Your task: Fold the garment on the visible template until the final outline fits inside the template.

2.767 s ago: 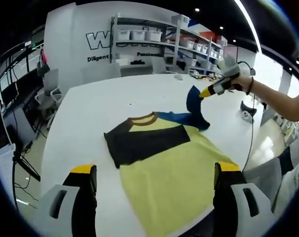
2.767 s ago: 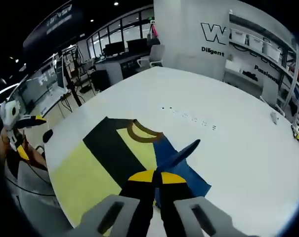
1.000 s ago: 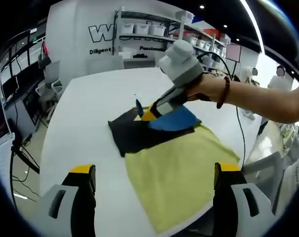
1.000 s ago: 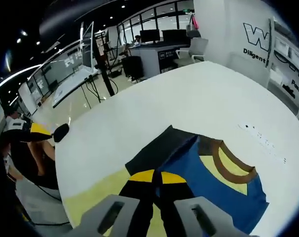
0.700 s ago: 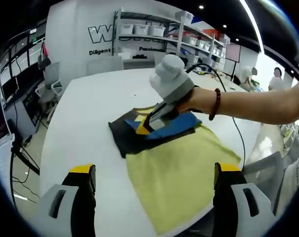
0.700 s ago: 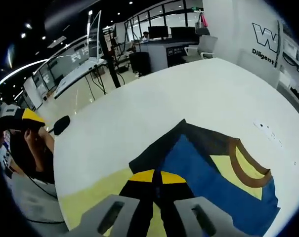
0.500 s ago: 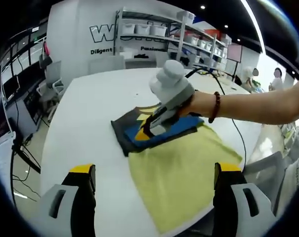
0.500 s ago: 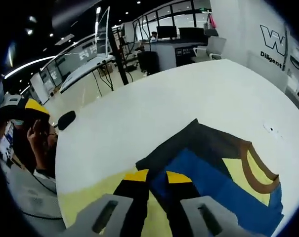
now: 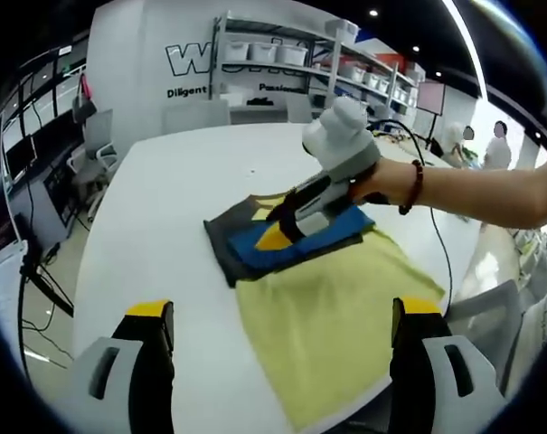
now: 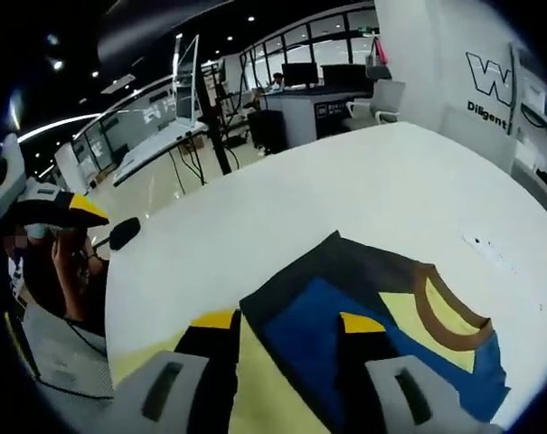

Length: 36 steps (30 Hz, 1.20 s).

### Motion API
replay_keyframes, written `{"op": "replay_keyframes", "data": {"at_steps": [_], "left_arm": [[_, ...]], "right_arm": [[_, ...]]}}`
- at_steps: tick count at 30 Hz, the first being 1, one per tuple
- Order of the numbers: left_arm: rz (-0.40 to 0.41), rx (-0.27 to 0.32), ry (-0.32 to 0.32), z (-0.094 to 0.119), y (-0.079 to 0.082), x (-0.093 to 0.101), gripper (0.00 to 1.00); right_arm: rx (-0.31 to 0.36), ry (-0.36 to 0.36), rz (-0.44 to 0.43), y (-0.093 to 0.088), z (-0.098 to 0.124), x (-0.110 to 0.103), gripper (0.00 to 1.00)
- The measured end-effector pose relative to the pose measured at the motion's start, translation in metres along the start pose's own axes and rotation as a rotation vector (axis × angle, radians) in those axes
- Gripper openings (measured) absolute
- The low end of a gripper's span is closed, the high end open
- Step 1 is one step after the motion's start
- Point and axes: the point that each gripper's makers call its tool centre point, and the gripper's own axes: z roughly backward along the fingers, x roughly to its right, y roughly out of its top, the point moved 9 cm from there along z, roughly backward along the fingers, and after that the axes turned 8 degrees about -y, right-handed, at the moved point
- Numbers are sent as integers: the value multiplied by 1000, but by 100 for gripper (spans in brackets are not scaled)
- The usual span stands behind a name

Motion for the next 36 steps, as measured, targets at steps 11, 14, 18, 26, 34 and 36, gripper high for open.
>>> {"op": "replay_keyframes", "data": {"at_steps": [11,14,18,26,34,36], "left_arm": [[4,-20,17,1,-7,1,99],[-2,-31,12,1,-10,3,99],[-4,-39,3,4,-12,6,99],[-2,-48,1,4,-15,9,99],[-10,-73,-10,4,-21,14,99],[-4,-80,-11,4,-23,15,99]], "right_arm": [[72,-51,-36,-23,60,17,55],[78,-68,-41,-34,79,19,59],[70,-88,-32,-48,94,22,65],[53,-119,-41,-75,124,24,71],[12,-138,-74,-103,142,21,73],[3,-150,-71,-110,146,19,73]]}}
